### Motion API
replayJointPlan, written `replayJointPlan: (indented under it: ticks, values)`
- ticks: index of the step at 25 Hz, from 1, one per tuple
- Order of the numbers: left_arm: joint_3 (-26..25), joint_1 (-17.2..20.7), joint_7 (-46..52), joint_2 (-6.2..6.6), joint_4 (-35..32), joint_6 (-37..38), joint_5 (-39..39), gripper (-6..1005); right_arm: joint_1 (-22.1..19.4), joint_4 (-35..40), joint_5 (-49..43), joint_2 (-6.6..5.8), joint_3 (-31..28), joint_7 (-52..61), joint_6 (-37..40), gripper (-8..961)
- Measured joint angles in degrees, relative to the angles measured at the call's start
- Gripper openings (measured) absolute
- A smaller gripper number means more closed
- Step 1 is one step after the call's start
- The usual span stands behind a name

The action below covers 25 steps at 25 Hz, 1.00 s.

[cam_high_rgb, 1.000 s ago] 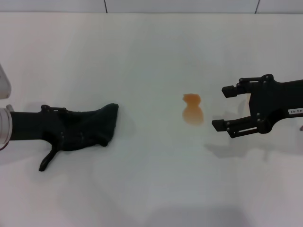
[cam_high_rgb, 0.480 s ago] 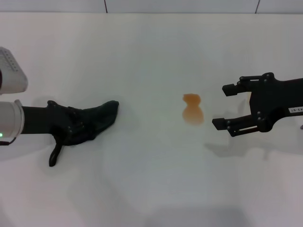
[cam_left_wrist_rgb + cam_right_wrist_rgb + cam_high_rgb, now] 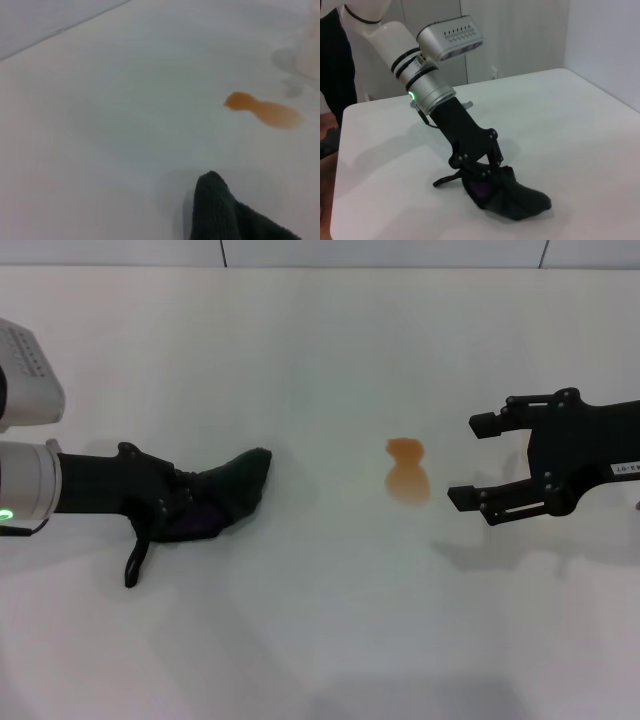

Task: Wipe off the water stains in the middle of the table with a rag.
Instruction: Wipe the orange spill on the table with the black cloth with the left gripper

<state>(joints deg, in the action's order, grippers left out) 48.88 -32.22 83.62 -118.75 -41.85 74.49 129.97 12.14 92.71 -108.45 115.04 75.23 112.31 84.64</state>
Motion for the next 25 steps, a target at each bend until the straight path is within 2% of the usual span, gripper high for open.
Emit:
replayJointPlan:
  ticks: [8,17,25]
  values:
    - [-0.06,-1.96,-0.10,0.02,-1.50,0.32,-0.79,107,0.00,-0.04,0.02,0.00,0.00,0.01,0.00,842]
    - [-0.01,-8.88,-3.65,-0.04,-0.66,-2.56,-0.88,106,0.49,-0.07,0.87,0.00,0.00,-0.19,-0.20,842]
    - [-0.02,-14.98,-7.71,0.09,5.56,-9.34,-2.44,106,0.62,0.09,2.66,0.00,0.14,-0.50,-0.28,842]
